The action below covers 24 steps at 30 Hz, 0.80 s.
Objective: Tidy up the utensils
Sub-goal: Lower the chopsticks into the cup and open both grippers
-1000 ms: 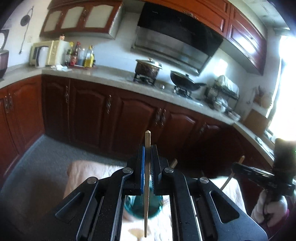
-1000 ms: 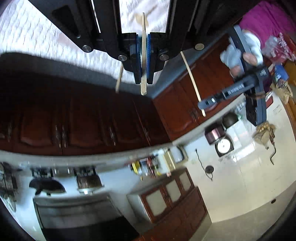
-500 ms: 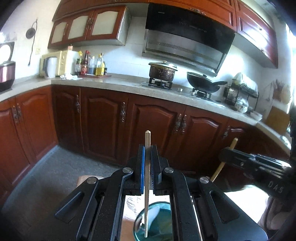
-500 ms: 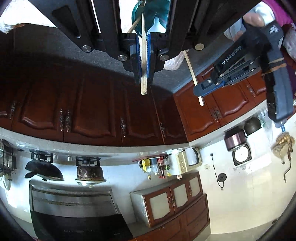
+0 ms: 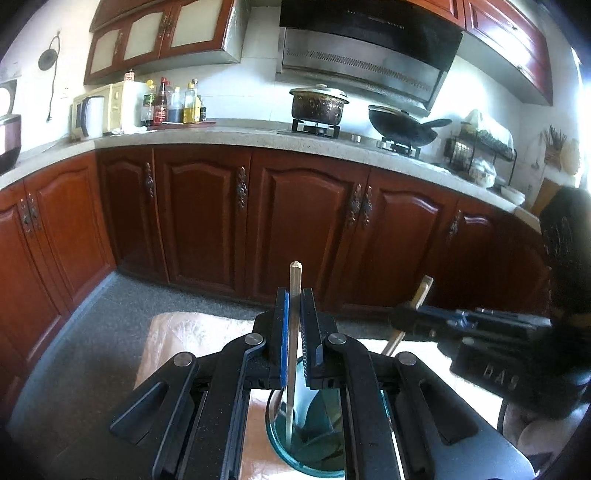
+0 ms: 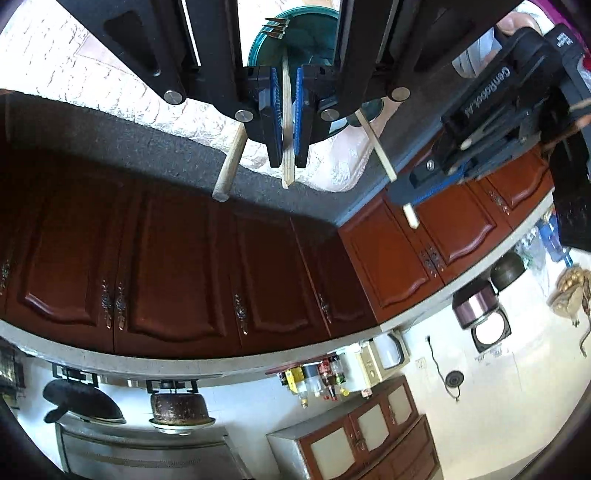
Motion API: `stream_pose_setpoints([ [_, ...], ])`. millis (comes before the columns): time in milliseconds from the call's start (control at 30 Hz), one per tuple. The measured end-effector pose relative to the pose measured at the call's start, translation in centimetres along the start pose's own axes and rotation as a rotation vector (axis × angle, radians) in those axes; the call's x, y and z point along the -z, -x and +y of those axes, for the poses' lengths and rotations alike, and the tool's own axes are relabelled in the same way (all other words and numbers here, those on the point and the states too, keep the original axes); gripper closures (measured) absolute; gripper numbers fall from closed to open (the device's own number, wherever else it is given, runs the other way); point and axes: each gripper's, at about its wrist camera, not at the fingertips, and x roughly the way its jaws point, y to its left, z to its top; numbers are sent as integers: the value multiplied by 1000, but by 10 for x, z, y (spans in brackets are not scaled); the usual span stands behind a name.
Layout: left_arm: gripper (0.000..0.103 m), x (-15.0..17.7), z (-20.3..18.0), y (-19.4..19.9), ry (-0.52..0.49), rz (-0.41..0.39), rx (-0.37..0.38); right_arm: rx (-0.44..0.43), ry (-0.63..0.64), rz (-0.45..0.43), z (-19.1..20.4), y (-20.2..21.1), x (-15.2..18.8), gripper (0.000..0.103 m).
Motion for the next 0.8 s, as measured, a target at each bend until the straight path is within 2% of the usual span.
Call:
stream_pose_setpoints([
  [67, 99, 1, 1, 0, 10, 15, 6, -5, -17, -1, -4, 4, 1, 76],
  [167, 95, 2, 4, 1, 28, 36, 19, -3, -23, -1, -8, 12, 5, 76],
  [333, 77, 2, 7, 9, 53, 40, 30, -18, -68, -4, -18, 25, 13, 76],
  [433, 71, 4, 5, 15, 47, 42, 34, -26, -84, -1, -21, 31, 17, 75],
  [567, 69, 10, 0, 22, 27, 58, 31, -10, -58, 7, -15, 40, 23, 75],
  [800, 58, 19, -9, 42, 2, 53, 14, 5, -41, 33, 0, 53, 39, 71],
])
